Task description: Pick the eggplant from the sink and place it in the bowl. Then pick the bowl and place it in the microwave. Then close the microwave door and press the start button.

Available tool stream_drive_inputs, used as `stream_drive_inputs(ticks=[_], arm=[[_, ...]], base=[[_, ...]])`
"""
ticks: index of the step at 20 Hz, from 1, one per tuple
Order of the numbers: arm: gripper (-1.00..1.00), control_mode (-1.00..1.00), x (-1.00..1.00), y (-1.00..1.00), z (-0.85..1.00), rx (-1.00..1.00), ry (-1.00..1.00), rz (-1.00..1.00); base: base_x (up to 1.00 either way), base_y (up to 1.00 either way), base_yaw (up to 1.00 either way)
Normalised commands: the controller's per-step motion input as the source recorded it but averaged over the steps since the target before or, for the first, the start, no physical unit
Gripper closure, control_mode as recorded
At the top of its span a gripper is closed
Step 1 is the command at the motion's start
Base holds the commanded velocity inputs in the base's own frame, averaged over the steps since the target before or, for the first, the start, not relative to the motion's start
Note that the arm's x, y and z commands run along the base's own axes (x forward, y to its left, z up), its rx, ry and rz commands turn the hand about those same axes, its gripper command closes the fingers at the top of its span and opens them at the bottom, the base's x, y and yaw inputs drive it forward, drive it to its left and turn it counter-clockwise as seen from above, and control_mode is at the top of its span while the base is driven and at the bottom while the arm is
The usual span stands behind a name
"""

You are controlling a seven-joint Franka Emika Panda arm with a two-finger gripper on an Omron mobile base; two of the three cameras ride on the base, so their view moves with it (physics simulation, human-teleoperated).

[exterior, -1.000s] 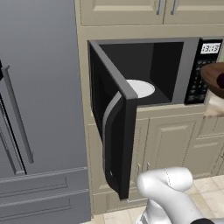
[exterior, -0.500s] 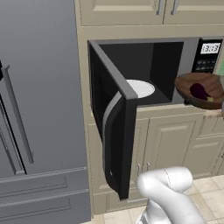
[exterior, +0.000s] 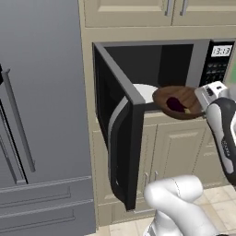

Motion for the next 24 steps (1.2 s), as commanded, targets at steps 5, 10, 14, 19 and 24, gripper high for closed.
stream_drive_inputs(ticks=[5,10,14,19,24], arm=[[1.00,-1.00,1.00,0.03,-0.06,0.00,0.00,0.06],[1.00,-1.00,1.00,0.00,-0.02,-0.01,0.00,0.01],[1.00,-1.00,1.00,0.10,-0.08,0.00,0.00,0.07],[1.00,-1.00,1.00,0.32,-0.19,0.00,0.00,0.10],[1.00,-1.00,1.00,0.18,-0.11,0.00,0.01,0.07]], base=[[0.00,0.00,0.00],[0.00,0.00,0.00],[0.00,0.00,0.00],[0.00,0.00,0.00],[0.00,0.00,0.00]])
